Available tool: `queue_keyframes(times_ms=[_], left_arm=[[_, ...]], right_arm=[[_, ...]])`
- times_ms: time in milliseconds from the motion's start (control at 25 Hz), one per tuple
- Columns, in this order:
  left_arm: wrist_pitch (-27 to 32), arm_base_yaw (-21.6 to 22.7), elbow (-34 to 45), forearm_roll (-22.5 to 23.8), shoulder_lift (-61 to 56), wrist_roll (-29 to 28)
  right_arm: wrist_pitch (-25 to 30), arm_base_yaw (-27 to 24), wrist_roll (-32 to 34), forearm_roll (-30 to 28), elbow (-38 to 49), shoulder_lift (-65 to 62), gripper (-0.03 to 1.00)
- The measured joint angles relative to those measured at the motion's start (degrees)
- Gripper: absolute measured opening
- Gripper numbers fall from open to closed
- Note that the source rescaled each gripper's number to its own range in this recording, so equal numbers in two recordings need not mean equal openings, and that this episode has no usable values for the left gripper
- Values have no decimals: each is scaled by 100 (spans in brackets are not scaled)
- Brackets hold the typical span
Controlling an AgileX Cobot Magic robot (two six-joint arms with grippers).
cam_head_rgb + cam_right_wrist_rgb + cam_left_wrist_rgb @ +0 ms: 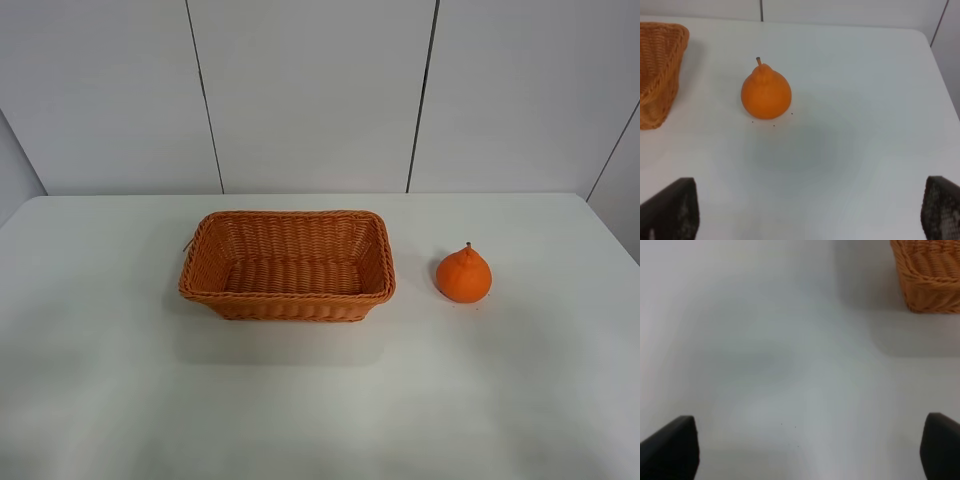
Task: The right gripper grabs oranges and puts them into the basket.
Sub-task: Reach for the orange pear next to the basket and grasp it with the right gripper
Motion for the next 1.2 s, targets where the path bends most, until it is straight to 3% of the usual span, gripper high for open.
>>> queue_keyframes(times_ms=[440,880,1200], left_arm=[[0,0,0,0,0,0],[0,0,0,0,0,0],[0,0,0,0,0,0]], right_arm=[[22,0,0,0,-135,441,98],[51,0,0,157,-1804,5084,98],[-82,0,0,151,-3595,8441,98]])
